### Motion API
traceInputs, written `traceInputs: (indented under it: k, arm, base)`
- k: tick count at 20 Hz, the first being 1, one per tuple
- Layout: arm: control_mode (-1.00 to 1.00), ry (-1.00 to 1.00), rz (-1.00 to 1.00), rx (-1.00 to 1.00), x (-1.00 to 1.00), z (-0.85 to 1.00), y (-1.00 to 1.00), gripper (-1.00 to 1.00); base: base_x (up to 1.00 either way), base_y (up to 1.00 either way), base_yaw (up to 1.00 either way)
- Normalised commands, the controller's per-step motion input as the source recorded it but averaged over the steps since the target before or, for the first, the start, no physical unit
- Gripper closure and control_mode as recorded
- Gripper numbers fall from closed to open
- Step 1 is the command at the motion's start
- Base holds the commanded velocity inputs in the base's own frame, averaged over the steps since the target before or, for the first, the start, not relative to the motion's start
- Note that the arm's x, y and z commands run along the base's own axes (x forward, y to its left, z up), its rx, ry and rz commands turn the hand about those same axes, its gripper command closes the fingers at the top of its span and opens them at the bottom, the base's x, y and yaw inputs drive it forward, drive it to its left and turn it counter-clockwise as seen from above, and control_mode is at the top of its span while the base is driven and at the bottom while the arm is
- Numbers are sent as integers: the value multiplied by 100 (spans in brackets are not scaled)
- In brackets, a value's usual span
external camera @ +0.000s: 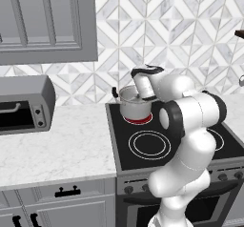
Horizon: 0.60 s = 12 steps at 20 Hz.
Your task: Put the tomato and avocado in the pot. Retrieve the spatula and lightly stir the vegetables in the pot.
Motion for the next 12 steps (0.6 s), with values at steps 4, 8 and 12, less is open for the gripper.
traceInputs:
  k: [4, 8, 12]
  arm:
    - [-100, 0, 0, 0, 0, 7, 0, 100]
    - [-100, 4, 0, 0, 0, 36, -10, 100]
    - [-100, 13, 0, 0, 0, 54, -20, 100]
  base:
    - [0, 0, 0]
    - [0, 0, 0]
    - [0, 0, 0]
